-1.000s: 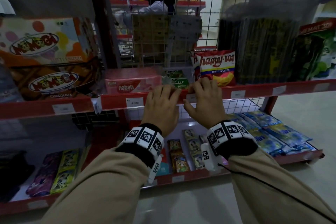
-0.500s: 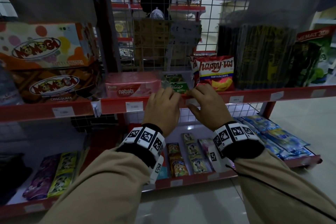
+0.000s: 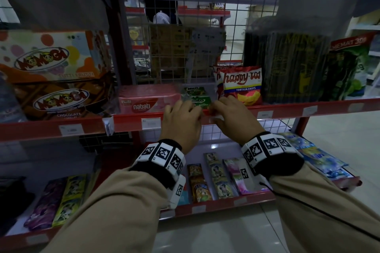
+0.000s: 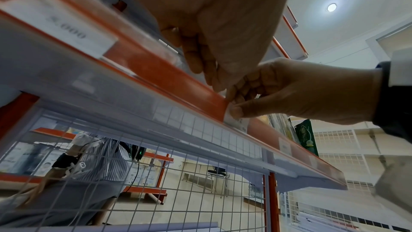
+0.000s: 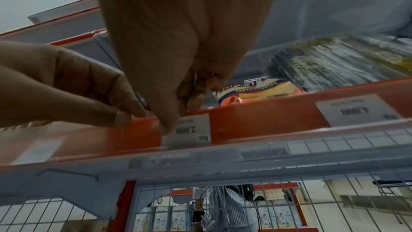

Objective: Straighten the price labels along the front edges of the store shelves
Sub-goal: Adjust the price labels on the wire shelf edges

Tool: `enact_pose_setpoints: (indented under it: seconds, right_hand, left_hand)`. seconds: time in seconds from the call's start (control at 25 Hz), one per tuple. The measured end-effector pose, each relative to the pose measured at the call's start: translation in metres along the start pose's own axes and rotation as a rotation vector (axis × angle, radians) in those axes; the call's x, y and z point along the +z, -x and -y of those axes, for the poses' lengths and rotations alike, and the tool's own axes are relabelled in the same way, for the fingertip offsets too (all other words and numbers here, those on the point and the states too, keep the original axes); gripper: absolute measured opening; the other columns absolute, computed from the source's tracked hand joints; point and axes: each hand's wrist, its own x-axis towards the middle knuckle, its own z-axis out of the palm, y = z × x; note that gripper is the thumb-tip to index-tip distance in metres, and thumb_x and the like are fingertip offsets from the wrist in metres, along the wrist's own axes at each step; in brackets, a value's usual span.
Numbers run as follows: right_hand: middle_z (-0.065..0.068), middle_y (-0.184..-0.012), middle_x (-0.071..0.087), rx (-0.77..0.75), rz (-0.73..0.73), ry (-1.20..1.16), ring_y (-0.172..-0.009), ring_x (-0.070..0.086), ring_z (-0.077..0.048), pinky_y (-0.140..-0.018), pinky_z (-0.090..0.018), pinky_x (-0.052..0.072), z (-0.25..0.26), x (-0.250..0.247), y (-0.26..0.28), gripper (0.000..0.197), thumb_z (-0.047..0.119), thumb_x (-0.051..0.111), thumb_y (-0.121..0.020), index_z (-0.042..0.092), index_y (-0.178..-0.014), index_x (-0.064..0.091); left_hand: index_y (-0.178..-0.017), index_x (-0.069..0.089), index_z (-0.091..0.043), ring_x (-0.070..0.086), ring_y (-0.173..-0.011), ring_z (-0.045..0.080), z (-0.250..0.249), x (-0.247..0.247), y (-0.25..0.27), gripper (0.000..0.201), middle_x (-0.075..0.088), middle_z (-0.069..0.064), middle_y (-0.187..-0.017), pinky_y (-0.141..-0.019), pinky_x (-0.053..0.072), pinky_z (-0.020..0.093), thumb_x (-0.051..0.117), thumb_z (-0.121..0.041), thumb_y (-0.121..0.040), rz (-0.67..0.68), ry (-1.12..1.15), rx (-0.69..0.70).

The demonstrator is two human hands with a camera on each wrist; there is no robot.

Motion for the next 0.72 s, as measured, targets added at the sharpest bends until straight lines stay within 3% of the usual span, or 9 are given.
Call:
enact_pose_setpoints:
  seconds: [0.2, 0.36, 0.44, 0.52, 0.64, 0.72]
  right_hand:
    - [-0.009, -0.107, 0.053, 0.006, 0.072, 0.039, -0.099, 0.045, -0.026, -0.083, -0.037, 0.04, -0.001, 0.0, -0.004, 0.02, 0.019, 0.061, -0.088, 0.012, -0.106, 0.062]
    - [0.004, -0.085, 0.062, 0.145, -0.082, -0.41, -0.082, 0.059, -0.013, -0.073, -0.029, 0.048, -0.007, -0.006, -0.005, 0.009, 0.012, 0.071, -0.082, 0.017, -0.085, 0.063]
    - [0.006, -0.081, 0.065, 0.232, -0.227, -0.58, -0.078, 0.063, -0.008, -0.071, -0.023, 0.051, -0.009, -0.007, -0.003, 0.012, 0.007, 0.069, -0.083, 0.017, -0.087, 0.062]
    - [-0.001, -0.088, 0.066, 0.282, -0.33, -0.732, -0.082, 0.065, -0.012, -0.073, -0.021, 0.054, -0.007, -0.006, -0.002, 0.016, 0.004, 0.067, -0.084, 0.014, -0.095, 0.061]
    - [-0.002, -0.091, 0.066, 0.308, -0.321, -0.947, -0.084, 0.065, -0.015, -0.074, -0.022, 0.055, 0.0, -0.001, 0.0, 0.023, 0.0, 0.069, -0.082, 0.015, -0.098, 0.06]
    - [-0.003, -0.092, 0.069, 0.296, -0.273, -0.973, -0.086, 0.066, -0.016, -0.077, -0.025, 0.056, 0.003, 0.002, 0.001, 0.021, 0.001, 0.069, -0.082, 0.012, -0.098, 0.064]
  left_hand:
    - [-0.094, 0.06, -0.02, 0.047, -0.094, 0.023, -0.001, -0.003, 0.0, 0.01, 0.055, 0.0, -0.098, -0.082, 0.03, 0.037, 0.056, -0.02, -0.085, 0.045, 0.002, -0.013]
    - [-0.098, 0.062, -0.022, 0.047, -0.097, 0.024, 0.002, -0.005, -0.001, 0.013, 0.056, -0.001, -0.101, -0.083, 0.028, 0.037, 0.054, -0.023, -0.087, 0.054, 0.03, -0.013]
    - [-0.106, 0.062, -0.025, 0.046, -0.1, 0.022, 0.003, -0.004, -0.002, 0.019, 0.056, -0.002, -0.104, -0.084, 0.027, 0.036, 0.05, -0.028, -0.091, 0.057, 0.05, -0.027]
    - [-0.117, 0.057, -0.024, 0.046, -0.102, 0.021, 0.003, -0.003, -0.003, 0.028, 0.058, -0.003, -0.108, -0.086, 0.027, 0.036, 0.045, -0.035, -0.094, 0.057, 0.09, -0.067]
    - [-0.128, 0.049, -0.023, 0.047, -0.103, 0.021, 0.001, -0.001, -0.007, 0.04, 0.061, -0.003, -0.109, -0.087, 0.028, 0.037, 0.039, -0.046, -0.096, 0.049, 0.196, -0.141]
    - [-0.122, 0.05, -0.025, 0.048, -0.101, 0.021, 0.001, -0.001, -0.008, 0.034, 0.063, -0.004, -0.107, -0.085, 0.029, 0.038, 0.041, -0.044, -0.096, 0.03, 0.231, -0.164]
